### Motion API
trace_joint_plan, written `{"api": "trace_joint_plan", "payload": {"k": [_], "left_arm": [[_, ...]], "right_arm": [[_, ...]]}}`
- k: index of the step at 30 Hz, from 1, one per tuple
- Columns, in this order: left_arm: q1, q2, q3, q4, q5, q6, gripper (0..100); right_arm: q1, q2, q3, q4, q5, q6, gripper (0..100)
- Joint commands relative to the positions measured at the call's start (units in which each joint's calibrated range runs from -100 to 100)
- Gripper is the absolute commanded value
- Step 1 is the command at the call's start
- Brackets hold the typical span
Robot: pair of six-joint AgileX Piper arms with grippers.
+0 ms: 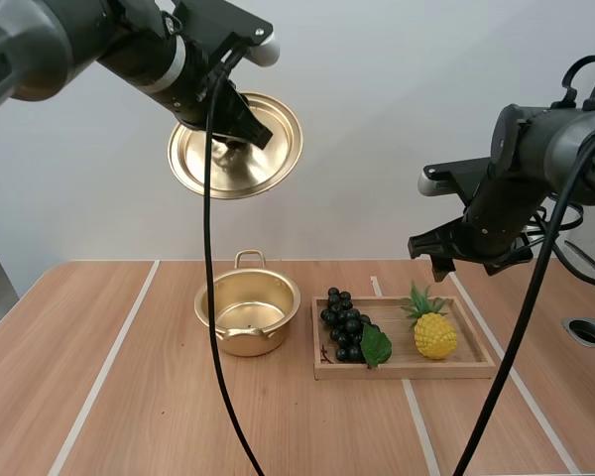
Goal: Open the pot, put the pineapple inside, and close it
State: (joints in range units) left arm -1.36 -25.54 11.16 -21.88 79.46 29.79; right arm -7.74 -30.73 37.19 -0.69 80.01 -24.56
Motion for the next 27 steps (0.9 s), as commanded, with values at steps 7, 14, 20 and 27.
{"api": "trace_joint_plan", "payload": {"k": [7,14,20,27], "left_arm": [[-0.05,-3.7,-2.5,4.5,0.1,0.2,0],[-0.05,-4.4,-2.5,4.5,0.1,0.1,0],[-0.05,-4.4,-2.5,3.8,0.7,0.0,0],[-0.05,-4.4,-2.5,2.3,2.0,0.0,0]], "right_arm": [[-0.2,-0.6,0.1,0.0,-4.3,0.1,100],[-0.2,1.1,0.1,0.0,-3.2,6.4,100],[-0.2,6.2,0.6,1.3,-0.8,6.4,100],[-0.2,11.8,3.1,2.5,-4.2,6.4,100]]}}
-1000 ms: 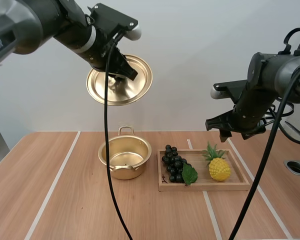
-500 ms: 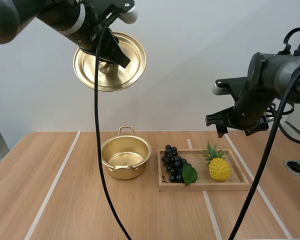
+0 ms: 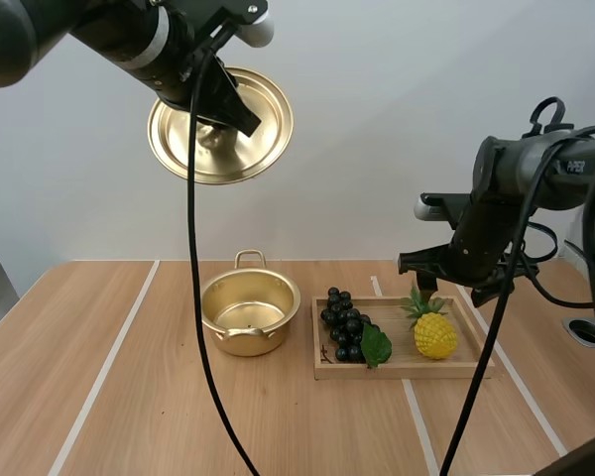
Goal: Open the pot, put the pineapple inside, and close it
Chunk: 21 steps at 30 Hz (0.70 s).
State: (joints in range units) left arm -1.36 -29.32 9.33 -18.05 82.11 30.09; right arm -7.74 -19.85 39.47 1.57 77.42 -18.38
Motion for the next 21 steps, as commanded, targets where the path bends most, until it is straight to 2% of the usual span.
{"api": "trace_joint_plan", "payload": {"k": [1,21], "left_arm": [[-0.05,-0.5,-0.7,-1.5,-0.2,-0.3,0],[-0.05,-0.5,-0.7,-1.9,1.3,-0.5,0]], "right_arm": [[-0.2,1.3,1.1,0.4,-2.7,0.1,100],[-0.2,12.5,2.0,0.4,-14.8,0.1,100]]}}
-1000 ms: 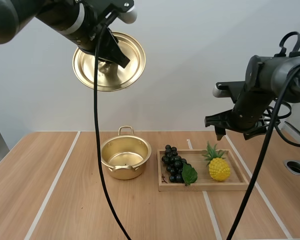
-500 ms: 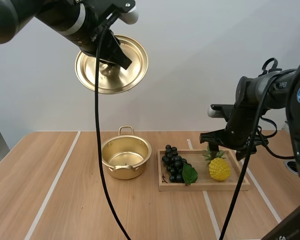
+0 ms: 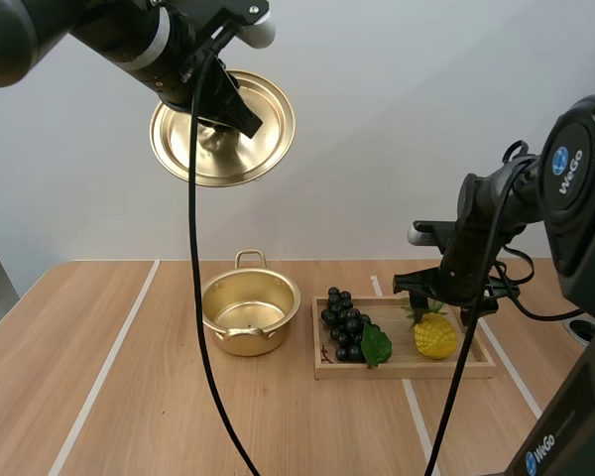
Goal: Open the pot, put the pineapple inside, and close it
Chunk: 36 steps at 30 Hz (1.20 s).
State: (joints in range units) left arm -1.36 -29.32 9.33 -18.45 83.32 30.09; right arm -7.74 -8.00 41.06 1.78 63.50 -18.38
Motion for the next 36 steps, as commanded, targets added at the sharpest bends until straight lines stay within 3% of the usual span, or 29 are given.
{"api": "trace_joint_plan", "payload": {"k": [1,33,34,36], "left_arm": [[-0.05,-0.5,-0.7,-1.7,0.0,-0.5,0],[-0.05,-0.5,-0.1,-2.8,0.1,-0.6,0],[-0.05,-0.5,0.1,-2.8,0.1,-0.6,0],[-0.05,-0.5,0.3,-2.8,0.1,-0.6,0]], "right_arm": [[-0.2,1.3,0.4,0.2,-1.2,0.1,100],[-0.2,10.9,0.4,0.1,-8.6,-3.0,100],[-0.2,10.9,0.4,0.1,-8.6,-3.0,89],[-0.2,10.9,0.4,0.1,-8.6,-3.0,47]]}}
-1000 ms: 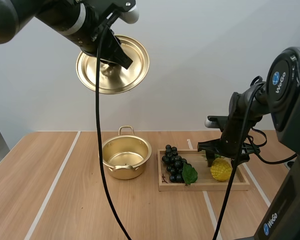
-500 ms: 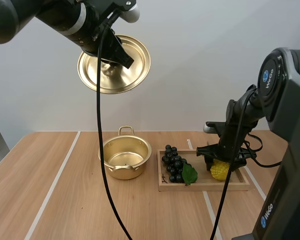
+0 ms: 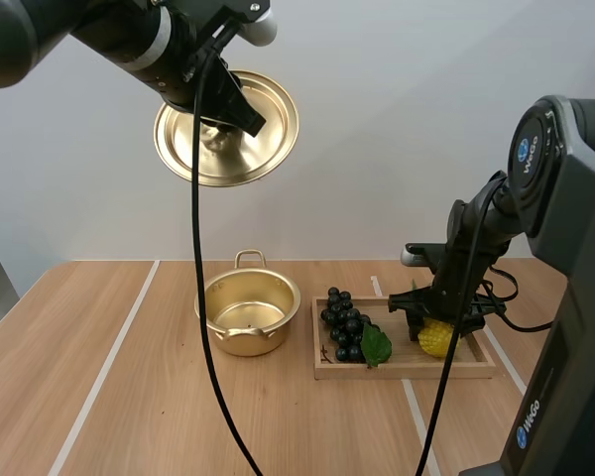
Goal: Open the pot, put the pineapple inside, and close it
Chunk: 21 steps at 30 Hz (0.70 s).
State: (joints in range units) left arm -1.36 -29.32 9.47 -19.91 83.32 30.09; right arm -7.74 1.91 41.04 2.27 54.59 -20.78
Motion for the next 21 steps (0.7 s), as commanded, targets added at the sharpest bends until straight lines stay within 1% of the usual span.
{"api": "trace_joint_plan", "payload": {"k": [1,2,6,9,11,15,18,21], "left_arm": [[-0.05,-0.3,0.1,-1.3,0.3,-0.6,0],[-0.05,-0.3,0.1,-1.3,0.3,-0.6,0],[-0.05,-0.1,0.1,-1.3,0.9,-0.6,0],[-0.05,-0.1,0.1,-1.3,0.9,-0.6,0],[-0.05,-0.1,0.1,-1.3,0.6,-0.6,0],[-0.05,-0.1,0.1,-1.3,-2.2,-0.6,0],[-0.05,-0.6,0.0,-1.3,-8.7,-0.8,0],[-0.05,-1.4,-2.4,-1.3,-18.1,-4.7,0]], "right_arm": [[-0.2,1.0,0.4,-0.3,0.3,-0.5,21],[-0.2,1.0,0.4,0.0,0.3,-0.5,0],[-0.2,1.0,0.4,2.1,1.1,-0.2,0],[-0.2,1.0,-0.3,2.3,2.7,-0.6,0],[-0.2,0.7,-1.7,2.3,5.4,-0.5,0],[-0.2,-1.4,-7.4,2.3,12.9,-0.5,0],[-0.2,-3.8,-11.5,2.3,17.3,-0.5,0],[-0.2,-6.5,-14.6,2.3,19.4,-0.5,0]]}}
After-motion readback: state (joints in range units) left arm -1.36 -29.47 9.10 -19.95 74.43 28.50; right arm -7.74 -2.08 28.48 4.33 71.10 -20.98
